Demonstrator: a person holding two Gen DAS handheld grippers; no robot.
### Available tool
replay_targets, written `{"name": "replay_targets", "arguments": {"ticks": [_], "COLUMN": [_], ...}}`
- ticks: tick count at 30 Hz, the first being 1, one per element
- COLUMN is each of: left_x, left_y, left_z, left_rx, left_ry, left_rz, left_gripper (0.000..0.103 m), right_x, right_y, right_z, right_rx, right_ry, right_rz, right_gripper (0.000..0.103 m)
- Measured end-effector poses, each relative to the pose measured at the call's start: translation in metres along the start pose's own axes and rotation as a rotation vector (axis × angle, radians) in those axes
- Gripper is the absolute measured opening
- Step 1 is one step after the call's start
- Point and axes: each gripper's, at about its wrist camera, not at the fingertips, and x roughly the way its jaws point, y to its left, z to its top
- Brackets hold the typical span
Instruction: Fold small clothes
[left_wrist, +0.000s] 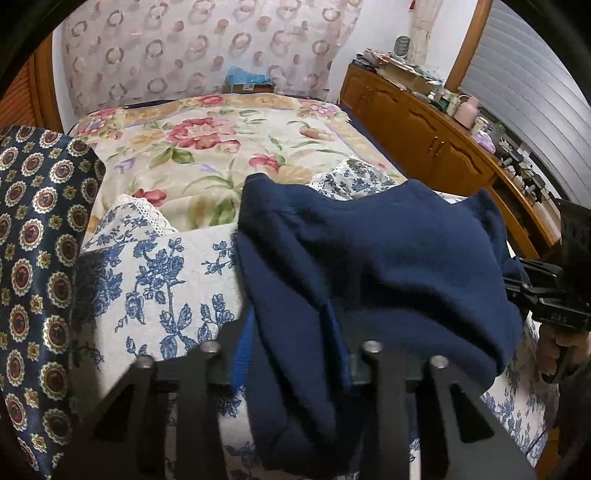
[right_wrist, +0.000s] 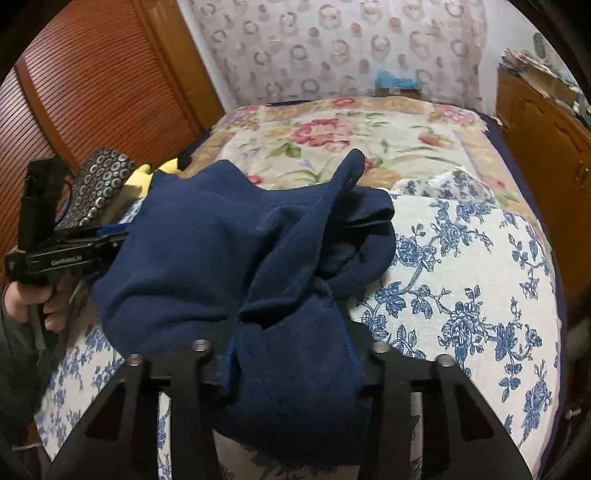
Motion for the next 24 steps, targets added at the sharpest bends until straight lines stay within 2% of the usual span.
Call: {"name": "replay_targets", "arguments": {"ticks": [2, 4, 6, 8, 14, 17, 24], "left_x": [-0.002, -0.009, -0.02, -0.028, -0.048, -0.068, -0.124], "left_y": [0.0, 0.001, -0.002, -0.002, -0.003, -0.007, -0.002], "left_z": [0.0, -0.001, -0.003, -0.005, -0.009, -0.01, -0.007], "left_rx": [0.009, 0.008, 0.016, 0.013, 0.004, 0.008, 0.003], "left_ry": [-0.004, -0.033, -0.061, -0.079, -0.113, -0.157, -0.282], "left_rz": [0.004, 0.037, 0.021, 0.011, -0.027, -0.044, -0.028], "left_gripper": [0.011, 0.007, 0.007, 0.007, 0.007, 0.006, 0.006], "right_x": [-0.004, -0.014, -0.021, -0.026, -0.031, -0.04, -0.055], "right_y": [-0.002, -0.003, -0.001, 0.0, 0.002, 0.01, 0.036], "right_z": [-0.002, -0.003, -0.002, -0.004, 0.001, 0.008, 0.036], "right_rx": [-0.01, -0.028, -0.042, -0.042, -0.033, -0.059, -0.146], "right_ry": [-0.019, -0.051, -0.067, -0.084, -0.104, -0.133, -0.179], "right_rz": [0.001, -0.038, -0.094, -0.108, -0.105, -0.109, -0.09], "right_gripper": [0.024, 0.021, 0.019, 0.018, 0.018, 0.018, 0.018]}}
